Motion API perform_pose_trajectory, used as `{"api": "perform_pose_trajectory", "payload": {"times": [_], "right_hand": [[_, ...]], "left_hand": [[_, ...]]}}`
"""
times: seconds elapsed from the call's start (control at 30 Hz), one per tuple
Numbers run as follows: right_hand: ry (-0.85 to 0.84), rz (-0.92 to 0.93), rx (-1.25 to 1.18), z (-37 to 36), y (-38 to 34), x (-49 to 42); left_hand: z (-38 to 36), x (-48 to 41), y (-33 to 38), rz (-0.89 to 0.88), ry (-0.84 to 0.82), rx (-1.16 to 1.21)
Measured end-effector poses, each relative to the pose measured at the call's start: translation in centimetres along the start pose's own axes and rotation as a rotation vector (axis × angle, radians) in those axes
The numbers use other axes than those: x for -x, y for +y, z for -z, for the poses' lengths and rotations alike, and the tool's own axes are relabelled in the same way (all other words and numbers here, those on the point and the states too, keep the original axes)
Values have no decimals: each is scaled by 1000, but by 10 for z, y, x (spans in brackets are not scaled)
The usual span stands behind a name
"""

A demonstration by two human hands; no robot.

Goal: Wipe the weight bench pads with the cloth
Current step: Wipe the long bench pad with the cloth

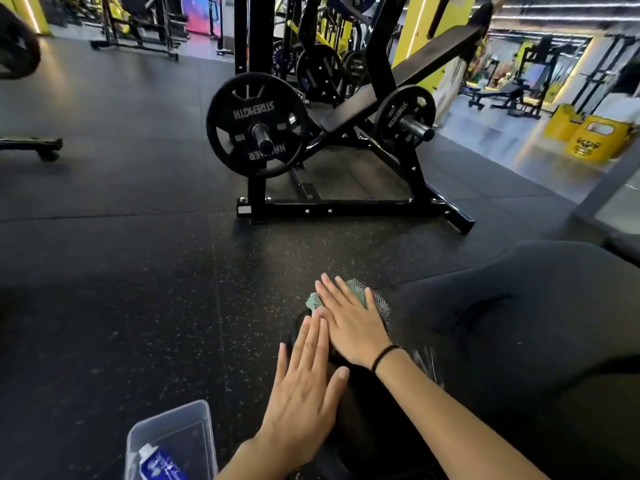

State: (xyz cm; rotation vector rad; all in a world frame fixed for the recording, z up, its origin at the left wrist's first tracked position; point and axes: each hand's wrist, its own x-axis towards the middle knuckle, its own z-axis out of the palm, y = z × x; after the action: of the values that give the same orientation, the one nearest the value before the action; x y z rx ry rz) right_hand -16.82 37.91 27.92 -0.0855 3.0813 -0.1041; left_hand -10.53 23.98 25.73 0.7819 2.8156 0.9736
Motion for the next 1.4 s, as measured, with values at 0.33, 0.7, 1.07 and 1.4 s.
{"api": "perform_pose_trajectory", "payload": {"times": [0.33, 0.7, 1.07, 1.4], "right_hand": [[95, 13, 36, -18, 5, 164], [36, -82, 59, -6, 6, 51], [104, -118, 66, -8, 43, 118], [65, -140, 30, -2, 95, 57]], "left_hand": [[-4, -1, -2, -21, -38, 1], [-5, -1, -5, -90, -21, -182], [-14, -30, 31, -237, -93, -353], [-23, -37, 54, -85, -42, -359]]}}
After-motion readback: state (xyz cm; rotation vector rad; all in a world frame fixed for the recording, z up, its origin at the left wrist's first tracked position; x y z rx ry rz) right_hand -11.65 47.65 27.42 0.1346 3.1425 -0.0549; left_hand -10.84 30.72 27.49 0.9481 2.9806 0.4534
